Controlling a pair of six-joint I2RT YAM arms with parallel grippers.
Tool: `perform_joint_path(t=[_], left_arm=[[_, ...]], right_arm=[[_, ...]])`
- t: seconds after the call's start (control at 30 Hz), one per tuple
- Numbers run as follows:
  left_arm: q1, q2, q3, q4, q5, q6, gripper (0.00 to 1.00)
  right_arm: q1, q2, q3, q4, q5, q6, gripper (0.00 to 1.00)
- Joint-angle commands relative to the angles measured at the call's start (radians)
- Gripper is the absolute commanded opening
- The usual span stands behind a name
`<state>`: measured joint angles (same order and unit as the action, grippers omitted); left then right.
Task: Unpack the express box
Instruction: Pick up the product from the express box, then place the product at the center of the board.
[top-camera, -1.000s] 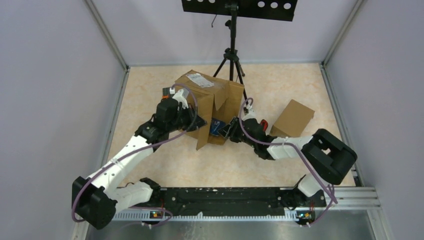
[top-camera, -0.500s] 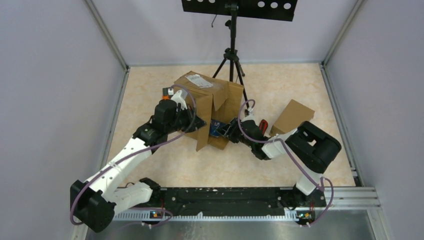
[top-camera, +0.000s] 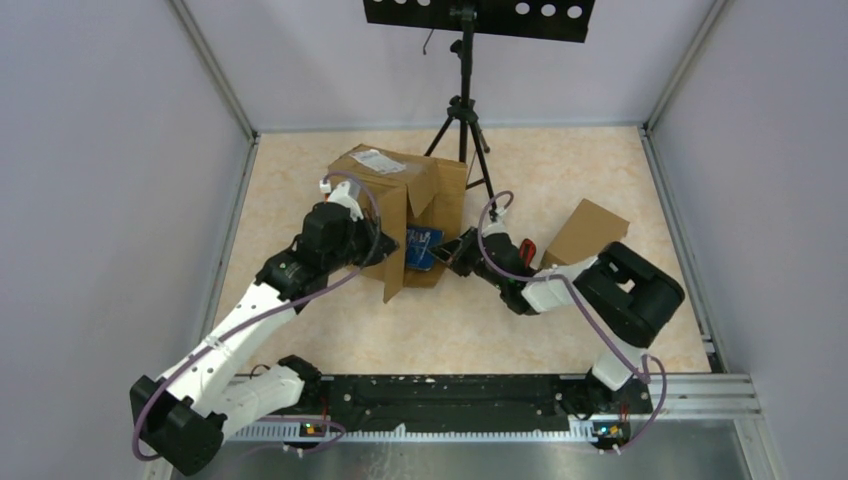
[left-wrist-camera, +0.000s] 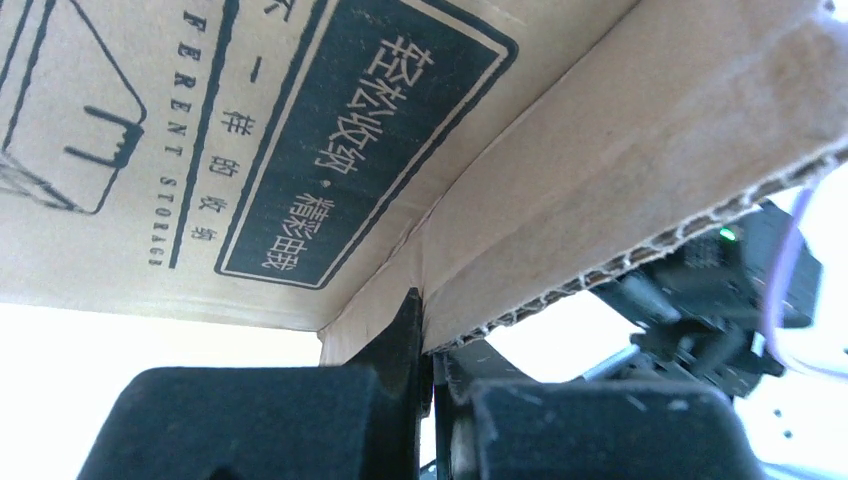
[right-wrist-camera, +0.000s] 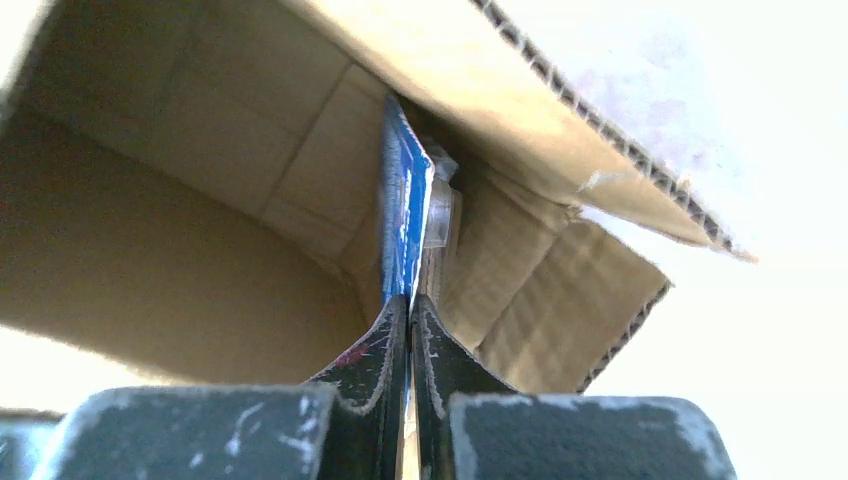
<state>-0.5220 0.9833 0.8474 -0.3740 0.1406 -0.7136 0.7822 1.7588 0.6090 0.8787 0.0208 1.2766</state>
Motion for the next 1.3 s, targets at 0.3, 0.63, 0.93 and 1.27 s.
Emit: perform_joint_path(t=[0.3, 0.63, 0.93, 1.27], left_arm=[[0.017, -0.052, 0.179, -0.229, -0.559, -0.057, 0.00], [0.413, -0.086, 0.171, -0.206, -0.330, -0.073, 0.00], [0.650, -0.121, 0.098, -0.327, -0.253, -0.103, 0.00], [0.715, -0.010, 0.217, -0.496, -0.443, -0.113, 0.38]], right_arm=[[0.038, -0.505, 0.190, -0.480, 0.120, -0.255, 0.00], [0.039, -0.662, 0.236, -0.682, 0.154, -0.388, 0.00], [0.039, -0.655, 0.195, -0.722, 0.131, -0.413, 0.00], [0.041, -0.462, 0.242, -0.648, 0.021, -0.445, 0.00]])
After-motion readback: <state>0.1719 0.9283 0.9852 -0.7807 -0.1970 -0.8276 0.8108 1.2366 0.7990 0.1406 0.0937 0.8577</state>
